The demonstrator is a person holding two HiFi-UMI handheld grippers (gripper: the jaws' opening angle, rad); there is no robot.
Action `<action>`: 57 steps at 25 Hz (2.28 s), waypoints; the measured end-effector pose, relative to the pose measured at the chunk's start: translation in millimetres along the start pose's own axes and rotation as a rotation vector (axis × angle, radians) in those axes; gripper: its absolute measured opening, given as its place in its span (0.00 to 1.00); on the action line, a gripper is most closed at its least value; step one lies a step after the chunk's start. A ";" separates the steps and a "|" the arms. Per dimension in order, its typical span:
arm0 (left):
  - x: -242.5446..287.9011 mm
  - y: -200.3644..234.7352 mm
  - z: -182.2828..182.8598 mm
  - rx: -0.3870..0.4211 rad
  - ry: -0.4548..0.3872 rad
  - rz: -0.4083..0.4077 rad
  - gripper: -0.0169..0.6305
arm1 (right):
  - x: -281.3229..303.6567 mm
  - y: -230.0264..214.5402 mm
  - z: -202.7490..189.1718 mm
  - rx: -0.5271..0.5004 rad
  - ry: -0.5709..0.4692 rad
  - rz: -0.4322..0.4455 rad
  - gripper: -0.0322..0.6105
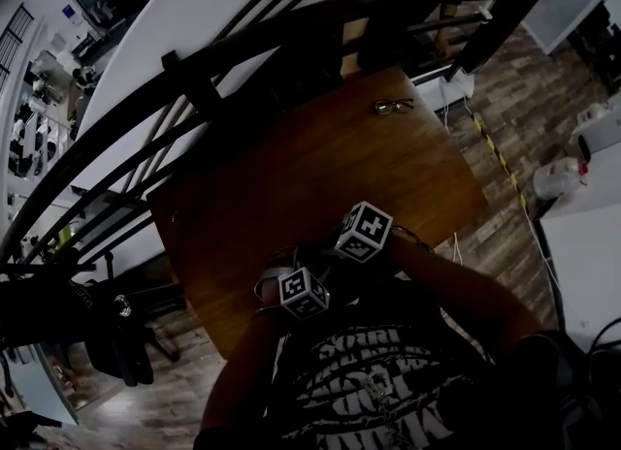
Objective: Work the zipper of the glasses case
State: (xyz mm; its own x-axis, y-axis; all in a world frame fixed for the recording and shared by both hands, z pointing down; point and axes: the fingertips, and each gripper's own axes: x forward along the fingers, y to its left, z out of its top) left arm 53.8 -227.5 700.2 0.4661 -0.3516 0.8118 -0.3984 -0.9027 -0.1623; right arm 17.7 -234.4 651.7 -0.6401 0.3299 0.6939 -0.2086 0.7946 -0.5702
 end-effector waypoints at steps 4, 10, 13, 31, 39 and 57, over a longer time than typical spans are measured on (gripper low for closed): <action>-0.5 0.2 4.5 -0.053 -0.032 -0.004 0.44 | -6.7 3.8 -0.9 -0.009 -0.030 -0.005 0.05; 3.8 0.5 18.8 -0.137 -0.135 0.007 0.44 | -32.4 -24.8 -13.5 0.091 -0.132 -0.116 0.05; 7.2 -4.6 16.1 -0.153 -0.145 -0.007 0.44 | -40.6 -43.0 -25.1 0.116 -0.149 -0.182 0.05; 28.1 -18.4 21.2 -0.245 -0.161 -0.046 0.44 | -37.7 -133.0 -93.1 0.157 -0.112 -0.255 0.05; 32.5 -9.7 16.4 -0.383 -0.252 -0.084 0.45 | -27.7 -150.5 -94.1 0.207 -0.162 -0.273 0.07; -154.7 110.7 58.8 -0.634 -0.639 0.475 0.25 | -221.8 -45.5 24.2 -0.183 -0.835 -0.607 0.07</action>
State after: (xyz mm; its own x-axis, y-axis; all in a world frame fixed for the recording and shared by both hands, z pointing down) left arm -16.0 -287.5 523.6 0.4117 -0.8737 0.2592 -0.9109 -0.4031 0.0880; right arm 151.3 -356.1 513.1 -0.7867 -0.5514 0.2777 -0.5953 0.7967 -0.1045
